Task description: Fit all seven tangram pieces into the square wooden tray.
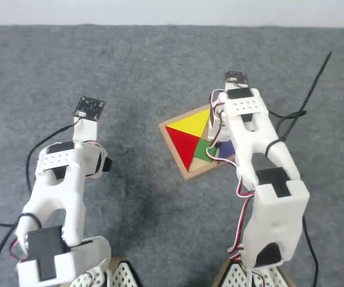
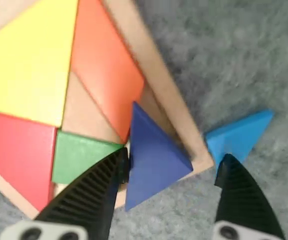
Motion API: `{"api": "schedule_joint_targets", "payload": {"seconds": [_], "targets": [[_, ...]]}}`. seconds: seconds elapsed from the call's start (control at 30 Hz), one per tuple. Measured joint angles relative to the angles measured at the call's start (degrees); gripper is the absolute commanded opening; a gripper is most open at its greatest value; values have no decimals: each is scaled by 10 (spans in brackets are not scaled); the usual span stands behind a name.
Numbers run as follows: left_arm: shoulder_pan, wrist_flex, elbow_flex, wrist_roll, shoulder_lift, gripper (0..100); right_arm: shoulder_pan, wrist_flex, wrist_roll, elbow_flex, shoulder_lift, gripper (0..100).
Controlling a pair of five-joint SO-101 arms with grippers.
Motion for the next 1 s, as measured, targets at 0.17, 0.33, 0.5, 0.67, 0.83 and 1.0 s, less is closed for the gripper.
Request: {"api": "schedule_joint_targets", "payload": {"seconds": [0.17,0.33,0.5,0.67,0.83,1.0], "targets": [[0,0,3,0,0,220,9,-23,0,0,0,257],[0,0,4,0,0,220,16,-29,0,0,0,257],[0,0,4,0,0,220,18,-29,-12,1,-26,257],[0,0,4,0,0,220,25,-47,-13,70,-102,257],[0,0,4,0,0,220,24,-63,-1,154,-142,257],[0,0,4,0,0,220,25,-66,20,186,-142,257]]}}
